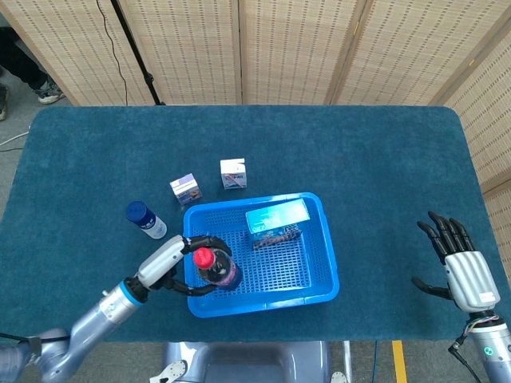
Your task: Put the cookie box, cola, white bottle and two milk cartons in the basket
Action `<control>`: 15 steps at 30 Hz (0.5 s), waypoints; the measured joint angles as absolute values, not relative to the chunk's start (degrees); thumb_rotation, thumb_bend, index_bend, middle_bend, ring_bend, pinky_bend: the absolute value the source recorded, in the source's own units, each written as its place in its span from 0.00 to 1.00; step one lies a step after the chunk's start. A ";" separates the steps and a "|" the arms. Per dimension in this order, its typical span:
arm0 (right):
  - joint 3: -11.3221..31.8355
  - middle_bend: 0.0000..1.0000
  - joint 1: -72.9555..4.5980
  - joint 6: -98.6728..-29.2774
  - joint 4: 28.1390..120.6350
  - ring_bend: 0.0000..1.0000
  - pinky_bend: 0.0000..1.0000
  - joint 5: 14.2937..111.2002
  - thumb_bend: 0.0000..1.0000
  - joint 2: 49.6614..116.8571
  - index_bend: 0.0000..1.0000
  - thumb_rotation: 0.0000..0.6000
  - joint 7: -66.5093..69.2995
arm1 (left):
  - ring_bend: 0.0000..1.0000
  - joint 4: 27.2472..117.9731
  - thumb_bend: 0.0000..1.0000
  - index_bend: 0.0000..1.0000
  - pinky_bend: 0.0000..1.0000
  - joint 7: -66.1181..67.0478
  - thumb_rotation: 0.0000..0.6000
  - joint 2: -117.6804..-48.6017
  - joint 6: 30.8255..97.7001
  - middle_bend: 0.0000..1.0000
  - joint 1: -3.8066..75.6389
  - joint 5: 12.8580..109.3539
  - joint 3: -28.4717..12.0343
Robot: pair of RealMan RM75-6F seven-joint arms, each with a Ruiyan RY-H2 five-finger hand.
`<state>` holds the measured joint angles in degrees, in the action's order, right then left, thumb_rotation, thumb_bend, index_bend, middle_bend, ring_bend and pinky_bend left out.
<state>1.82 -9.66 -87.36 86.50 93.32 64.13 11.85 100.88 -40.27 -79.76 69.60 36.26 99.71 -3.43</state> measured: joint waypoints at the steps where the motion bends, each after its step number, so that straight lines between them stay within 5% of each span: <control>1: 1.84 0.00 -9.69 -87.15 86.44 0.00 0.04 93.21 0.00 64.12 0.09 1.00 11.95 | 0.42 100.51 0.39 0.51 0.44 -39.10 1.00 -81.57 68.78 0.45 36.82 98.88 -3.71; 15: 2.46 0.00 -9.83 -86.66 86.05 0.00 0.04 92.65 0.00 64.07 0.09 1.00 12.69 | 0.41 94.00 0.39 0.50 0.44 -34.86 1.00 -89.87 64.56 0.45 39.04 94.64 -2.55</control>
